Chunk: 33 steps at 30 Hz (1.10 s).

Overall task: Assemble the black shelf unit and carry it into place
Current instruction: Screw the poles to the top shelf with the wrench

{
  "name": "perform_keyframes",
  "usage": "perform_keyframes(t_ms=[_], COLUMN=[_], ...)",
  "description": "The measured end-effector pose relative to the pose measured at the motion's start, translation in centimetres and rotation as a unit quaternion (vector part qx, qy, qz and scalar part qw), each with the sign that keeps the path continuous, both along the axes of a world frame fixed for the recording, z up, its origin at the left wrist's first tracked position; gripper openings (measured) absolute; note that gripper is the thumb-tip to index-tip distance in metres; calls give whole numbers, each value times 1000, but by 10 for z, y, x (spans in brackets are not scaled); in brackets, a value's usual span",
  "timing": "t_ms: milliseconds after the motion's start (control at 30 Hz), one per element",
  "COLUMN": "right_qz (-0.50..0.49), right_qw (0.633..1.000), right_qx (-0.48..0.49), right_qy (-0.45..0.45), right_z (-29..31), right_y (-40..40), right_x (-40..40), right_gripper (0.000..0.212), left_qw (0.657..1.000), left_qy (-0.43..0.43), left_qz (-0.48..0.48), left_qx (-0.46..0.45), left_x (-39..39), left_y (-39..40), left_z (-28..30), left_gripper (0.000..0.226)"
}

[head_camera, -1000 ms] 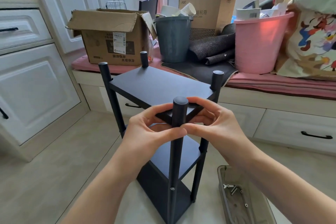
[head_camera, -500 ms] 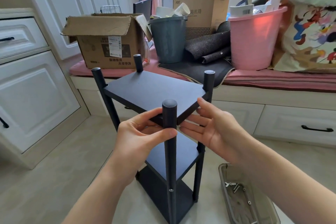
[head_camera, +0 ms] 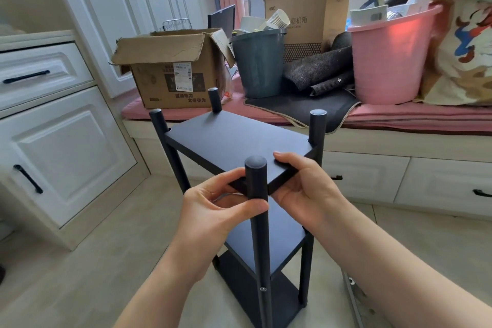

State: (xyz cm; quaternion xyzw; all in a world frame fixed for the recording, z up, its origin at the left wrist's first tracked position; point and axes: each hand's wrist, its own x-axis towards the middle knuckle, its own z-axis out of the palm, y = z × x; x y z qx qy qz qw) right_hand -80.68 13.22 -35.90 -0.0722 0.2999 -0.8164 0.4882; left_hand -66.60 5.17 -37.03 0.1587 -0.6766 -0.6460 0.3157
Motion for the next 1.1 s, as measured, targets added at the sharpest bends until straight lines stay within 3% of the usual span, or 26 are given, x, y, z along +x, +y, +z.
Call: perform_keyframes(t_ms=[733, 1100], right_qz=[-48, -18], right_qw=[998, 998], right_qx=[14, 35], right_qy=[-34, -42], right_z=[3, 3], right_y=[-8, -2], right_x=[31, 30], right_gripper=[7, 37], left_qw=[999, 1000], left_qy=[5, 8], left_qz=[39, 10], left_qx=[-13, 20], left_x=[11, 8], left_y=[-9, -13], left_z=[-5, -9], left_gripper=[56, 66])
